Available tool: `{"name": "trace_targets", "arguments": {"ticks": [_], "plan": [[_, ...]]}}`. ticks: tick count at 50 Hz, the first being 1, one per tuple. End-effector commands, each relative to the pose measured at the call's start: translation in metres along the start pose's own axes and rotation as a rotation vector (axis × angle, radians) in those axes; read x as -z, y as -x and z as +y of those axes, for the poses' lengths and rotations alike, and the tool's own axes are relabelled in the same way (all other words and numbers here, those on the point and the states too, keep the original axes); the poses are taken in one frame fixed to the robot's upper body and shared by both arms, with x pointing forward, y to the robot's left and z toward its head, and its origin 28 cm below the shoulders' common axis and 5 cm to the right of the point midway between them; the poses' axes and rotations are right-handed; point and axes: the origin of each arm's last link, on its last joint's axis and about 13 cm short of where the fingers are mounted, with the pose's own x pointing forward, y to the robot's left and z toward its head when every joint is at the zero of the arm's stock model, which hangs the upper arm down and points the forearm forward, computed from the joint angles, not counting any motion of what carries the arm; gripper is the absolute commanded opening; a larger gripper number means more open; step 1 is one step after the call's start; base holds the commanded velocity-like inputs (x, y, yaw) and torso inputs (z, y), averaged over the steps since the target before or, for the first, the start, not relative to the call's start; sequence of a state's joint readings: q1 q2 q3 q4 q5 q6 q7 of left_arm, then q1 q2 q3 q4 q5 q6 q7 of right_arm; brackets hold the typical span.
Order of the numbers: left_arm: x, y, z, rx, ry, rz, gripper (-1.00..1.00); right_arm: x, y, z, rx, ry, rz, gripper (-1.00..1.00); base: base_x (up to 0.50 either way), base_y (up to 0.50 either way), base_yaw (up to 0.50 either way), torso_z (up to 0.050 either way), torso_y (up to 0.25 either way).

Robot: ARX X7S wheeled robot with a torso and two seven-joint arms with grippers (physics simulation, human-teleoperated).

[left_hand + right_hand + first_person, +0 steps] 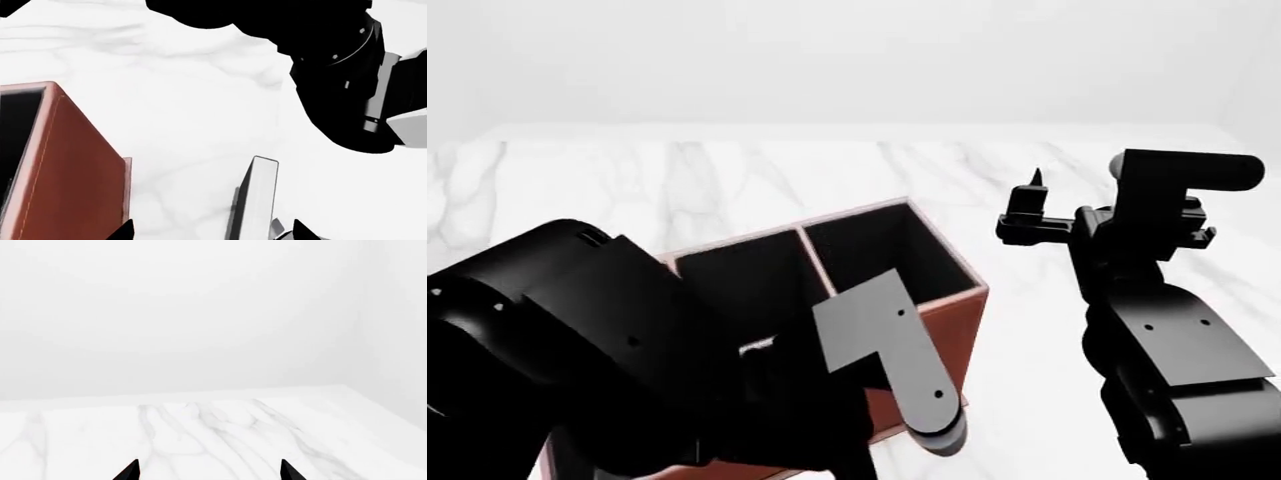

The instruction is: Pick up the book and place it in the left compartment of the caddy.

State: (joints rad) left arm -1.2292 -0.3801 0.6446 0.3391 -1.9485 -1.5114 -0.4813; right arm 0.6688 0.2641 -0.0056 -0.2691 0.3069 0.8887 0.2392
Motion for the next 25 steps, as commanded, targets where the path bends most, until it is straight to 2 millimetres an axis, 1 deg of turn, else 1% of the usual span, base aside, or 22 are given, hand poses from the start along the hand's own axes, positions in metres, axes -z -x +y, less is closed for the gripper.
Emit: {"name": "trace_targets", "arguments": {"ticks": [1, 9, 14, 22, 25], "plan": [[-0.001, -0.01, 0.004, 0.017, -0.01, 0.065, 1.0, 0.001, -0.001, 0.001, -0.004, -0.002, 0.002, 1.0, 0.0, 0.0, 0.0, 0.0, 0.0], [0.001, -0.022, 0.003, 0.053, -0.017, 0.109, 1.0, -0.001, 0.0, -0.001, 0.001, -0.004, -0.001, 1.0, 0.0, 0.0, 0.0, 0.0, 0.0], [0.003, -0.029, 0.001, 0.08, -0.021, 0.13, 1.0, 0.002, 0.0, 0.0, -0.003, -0.002, 0.003, 1.0, 0.0, 0.0, 0.0, 0.0, 0.0], [0.002, -0.034, 0.001, 0.1, -0.03, 0.135, 1.0, 0.003, -0.001, 0.001, -0.006, -0.003, 0.006, 1.0, 0.0, 0.0, 0.0, 0.0, 0.0], [0.002, -0.039, 0.002, 0.104, -0.034, 0.143, 1.0, 0.004, -0.001, 0.002, -0.007, -0.004, 0.008, 1.0, 0.0, 0.0, 0.0, 0.0, 0.0]]}}
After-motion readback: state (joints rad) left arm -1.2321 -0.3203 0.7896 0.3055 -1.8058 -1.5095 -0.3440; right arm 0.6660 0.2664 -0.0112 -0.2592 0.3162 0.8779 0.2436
